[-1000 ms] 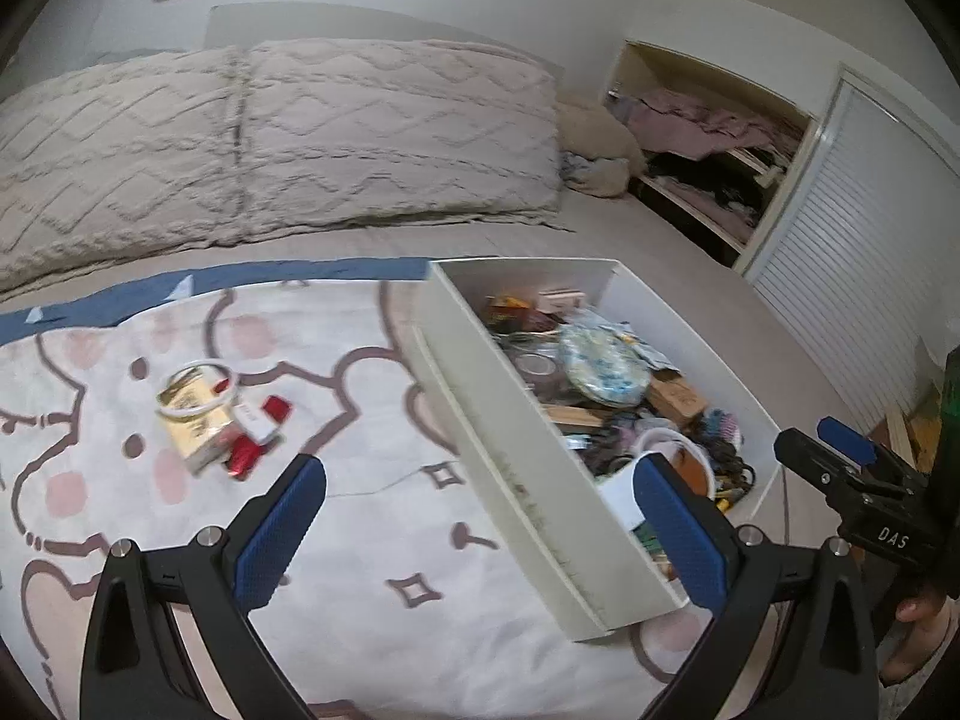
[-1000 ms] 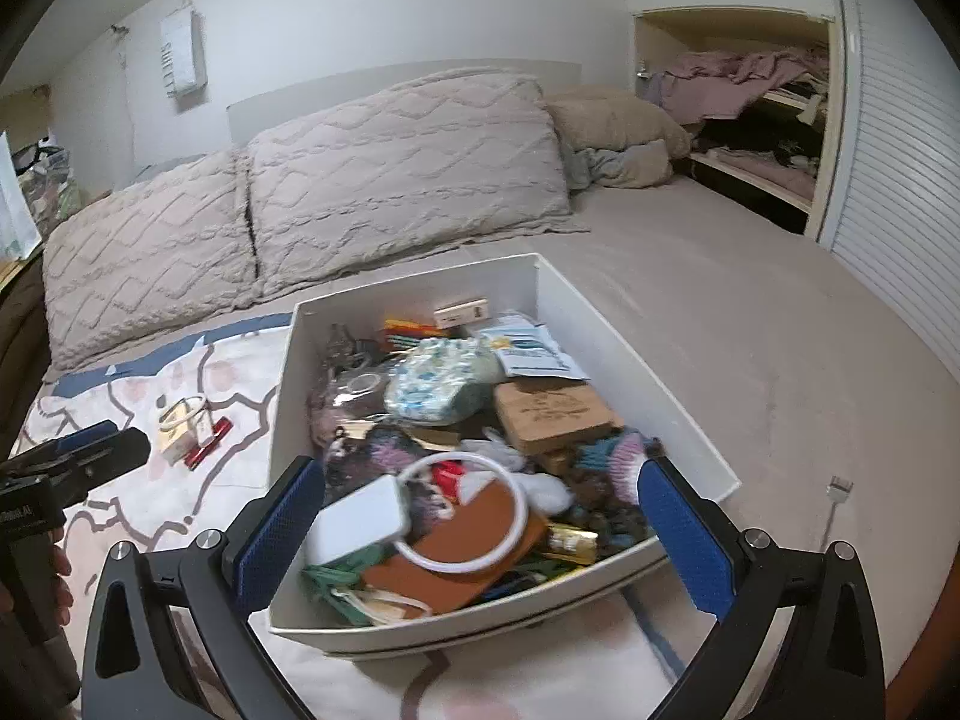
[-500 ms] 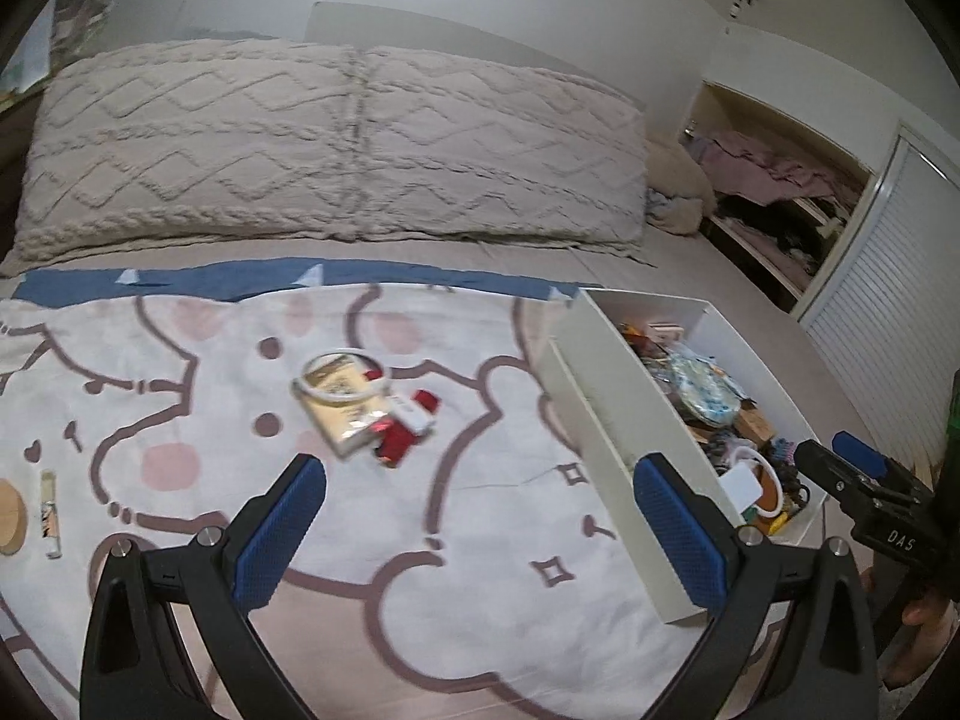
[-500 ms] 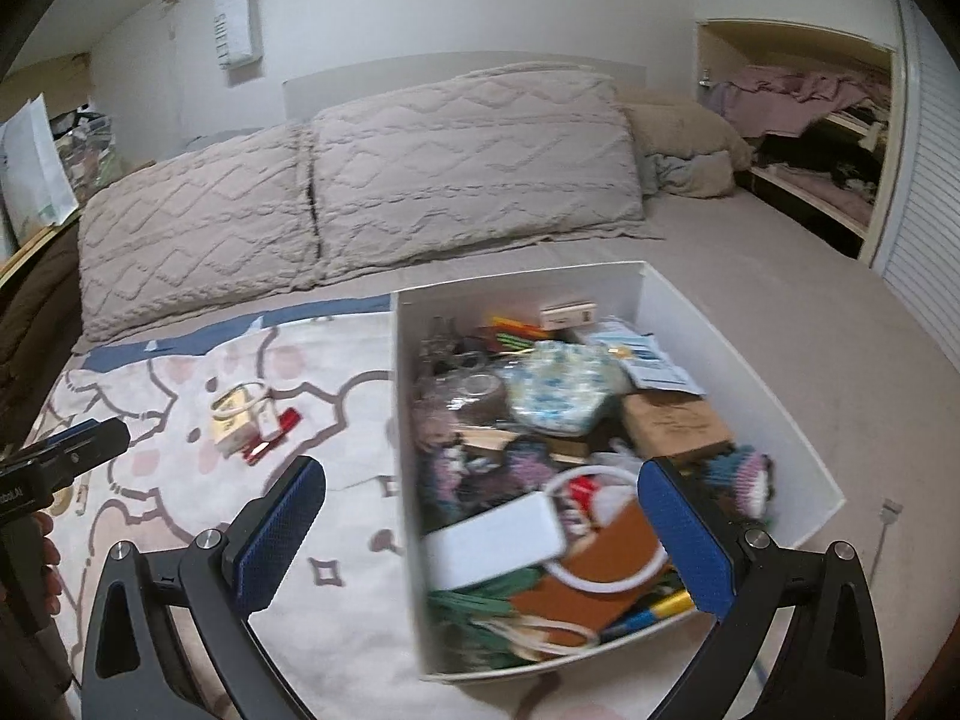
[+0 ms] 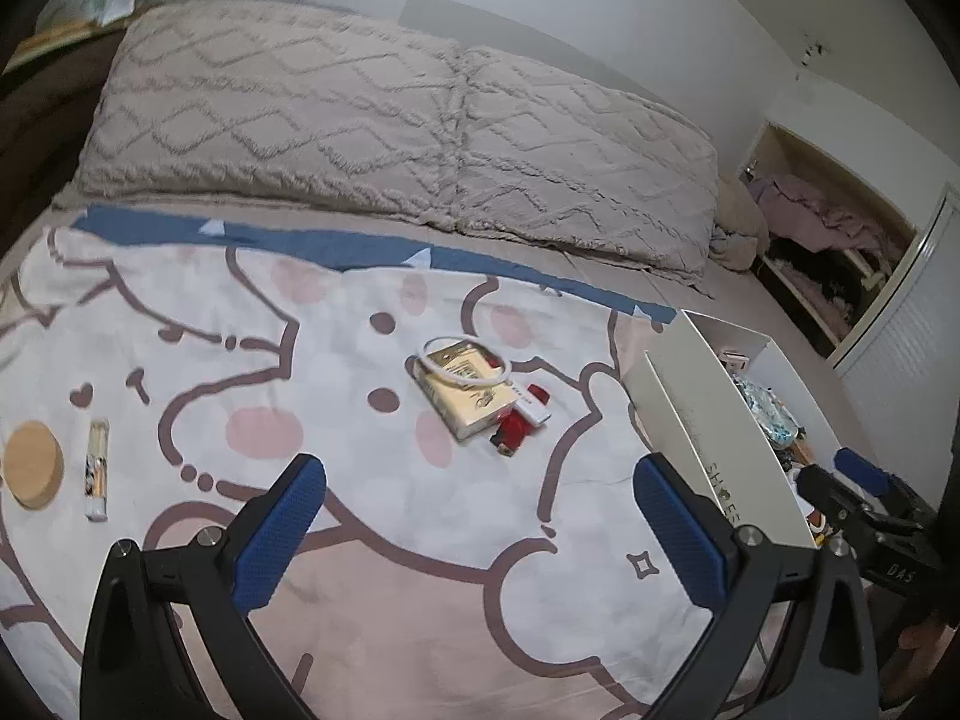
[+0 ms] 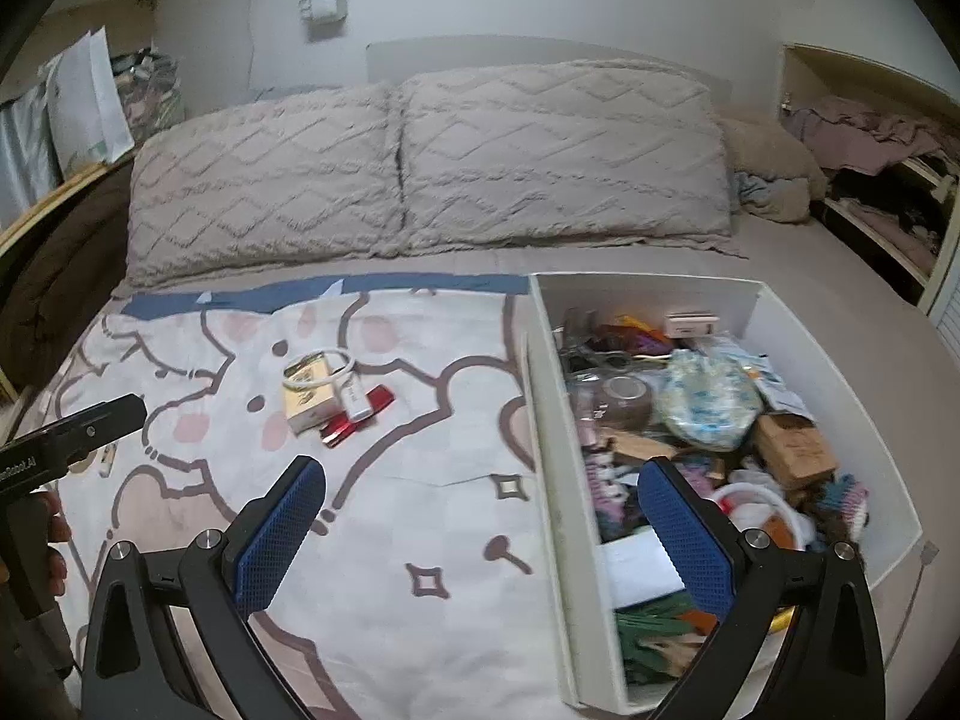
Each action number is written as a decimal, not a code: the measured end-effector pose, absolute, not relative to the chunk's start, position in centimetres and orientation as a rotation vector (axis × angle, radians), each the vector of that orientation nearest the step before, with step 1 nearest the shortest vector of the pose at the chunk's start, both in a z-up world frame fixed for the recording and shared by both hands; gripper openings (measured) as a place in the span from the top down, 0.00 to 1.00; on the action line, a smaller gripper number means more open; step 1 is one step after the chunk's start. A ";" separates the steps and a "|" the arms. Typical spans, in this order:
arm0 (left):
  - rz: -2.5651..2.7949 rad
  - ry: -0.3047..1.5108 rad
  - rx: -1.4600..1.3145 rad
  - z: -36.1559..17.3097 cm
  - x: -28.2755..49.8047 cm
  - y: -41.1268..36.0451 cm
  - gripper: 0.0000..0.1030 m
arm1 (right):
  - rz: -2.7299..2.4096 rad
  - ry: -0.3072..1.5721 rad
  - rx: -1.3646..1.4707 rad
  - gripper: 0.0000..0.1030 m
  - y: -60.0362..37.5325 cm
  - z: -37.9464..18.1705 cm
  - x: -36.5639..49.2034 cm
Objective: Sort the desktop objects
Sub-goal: 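Move both tools toward the tissue pack and white ring on the sheet, then close the right tool on the white plastic ring, then lift the ring with the right tool while the left tool lowers around the tissue pack, then close the left tool on the yellow tissue pack and lift it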
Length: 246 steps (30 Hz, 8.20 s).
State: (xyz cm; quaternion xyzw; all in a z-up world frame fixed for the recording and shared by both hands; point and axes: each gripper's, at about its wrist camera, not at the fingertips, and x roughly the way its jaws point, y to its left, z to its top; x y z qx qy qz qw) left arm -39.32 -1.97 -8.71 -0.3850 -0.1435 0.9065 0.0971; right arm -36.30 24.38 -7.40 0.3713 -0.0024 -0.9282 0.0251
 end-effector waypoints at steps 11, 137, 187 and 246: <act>2.664 -0.488 -1.224 -12.5 -40.0 -3.9 0.00 | -2.719 0.044 1.194 0.00 19.5 -9.6 -39.1; 2.618 -0.650 -1.201 -19.0 -47.9 0.8 0.41 | -2.293 -0.229 1.460 0.18 16.6 -15.1 -55.9; 2.452 -0.466 -1.371 -19.5 -28.5 0.6 0.37 | -2.330 0.086 1.547 0.18 16.6 -21.4 -33.9; 2.681 -0.424 -1.501 -19.1 -28.8 -2.1 0.00 | -2.467 0.158 1.326 0.17 17.0 -22.8 -31.9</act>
